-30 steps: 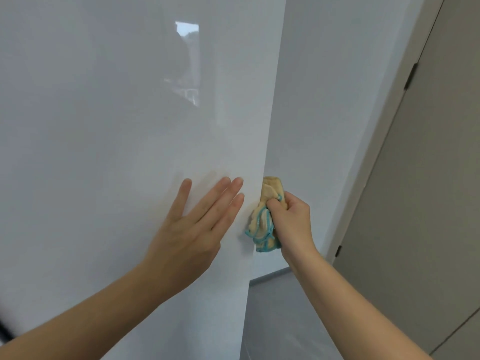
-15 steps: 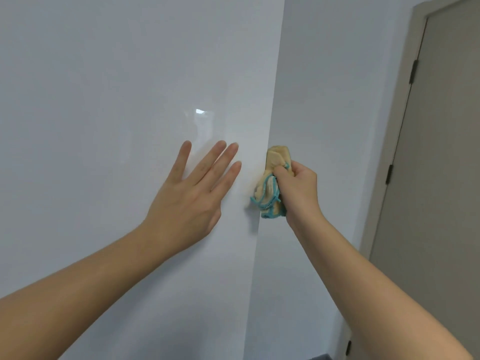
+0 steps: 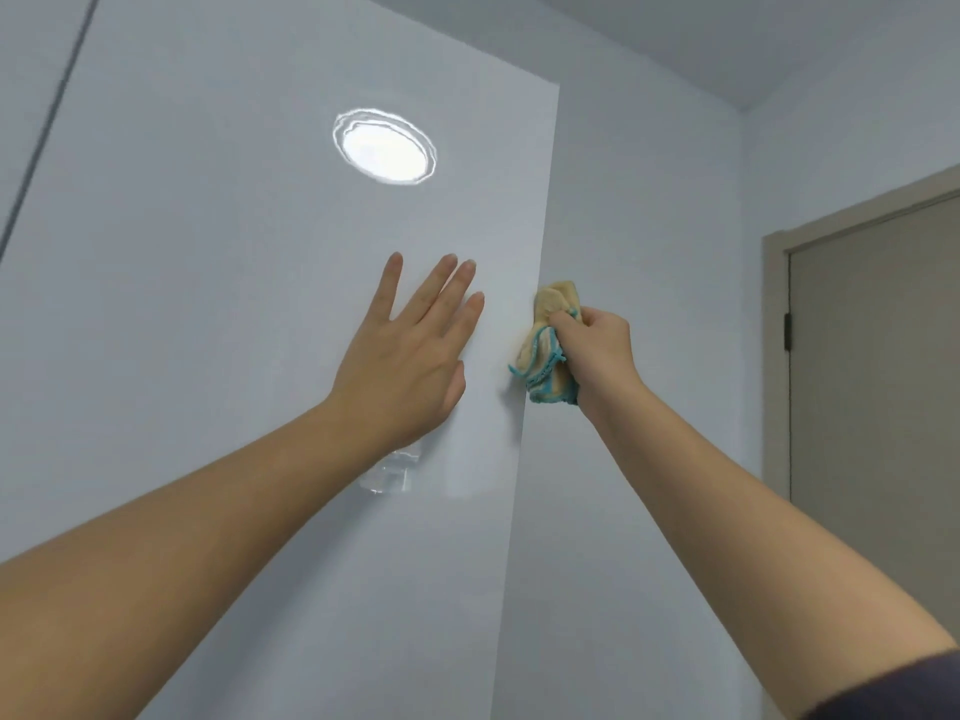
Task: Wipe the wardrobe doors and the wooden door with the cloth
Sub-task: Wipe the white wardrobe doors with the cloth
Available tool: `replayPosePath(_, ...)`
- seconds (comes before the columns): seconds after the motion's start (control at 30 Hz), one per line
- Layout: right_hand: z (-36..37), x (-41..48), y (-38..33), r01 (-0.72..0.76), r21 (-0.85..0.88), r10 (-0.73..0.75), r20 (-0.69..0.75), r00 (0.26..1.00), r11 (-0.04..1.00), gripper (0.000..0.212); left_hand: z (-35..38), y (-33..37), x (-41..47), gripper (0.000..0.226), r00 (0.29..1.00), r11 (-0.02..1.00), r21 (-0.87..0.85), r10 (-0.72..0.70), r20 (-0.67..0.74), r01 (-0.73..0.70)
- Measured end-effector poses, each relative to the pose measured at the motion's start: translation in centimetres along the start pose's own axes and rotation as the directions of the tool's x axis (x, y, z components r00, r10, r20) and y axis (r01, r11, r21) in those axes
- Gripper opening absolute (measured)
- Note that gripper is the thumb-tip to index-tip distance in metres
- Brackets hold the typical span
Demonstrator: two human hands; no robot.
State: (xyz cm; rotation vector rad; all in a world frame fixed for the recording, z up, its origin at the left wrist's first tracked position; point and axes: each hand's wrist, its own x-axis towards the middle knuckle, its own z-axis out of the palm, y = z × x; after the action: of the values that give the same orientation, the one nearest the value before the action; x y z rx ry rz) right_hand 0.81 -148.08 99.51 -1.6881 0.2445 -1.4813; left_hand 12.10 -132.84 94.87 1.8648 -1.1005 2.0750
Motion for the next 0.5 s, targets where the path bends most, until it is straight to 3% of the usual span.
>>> replayPosePath(0.17, 0.3, 4.7, -3.7, 0.087, -0.023, -0.086, 0.020, 0.996, 0.996, 0.005, 0.1, -0.7, 4.1, 0.063, 0.999, 0.999, -0.021, -0.048, 0.021, 0.048)
replayPosePath(0.37, 1.0, 10.5, -8.9, 0.174, -0.057, -0.176, -0.019, 0.984, 0.983, 0.031, 0.7, -2.7, 9.2, 0.063, 0.990, 0.990, -0.046, -0.127, 0.058, 0.130)
replayPosePath(0.5, 1.8, 13.5, -12.6, 0.213, -0.089, -0.221, -0.101, 0.970, 0.973, 0.030, 1.4, -3.4, 11.5, 0.062, 0.981, 0.976, -0.110, -0.179, 0.075, 0.186)
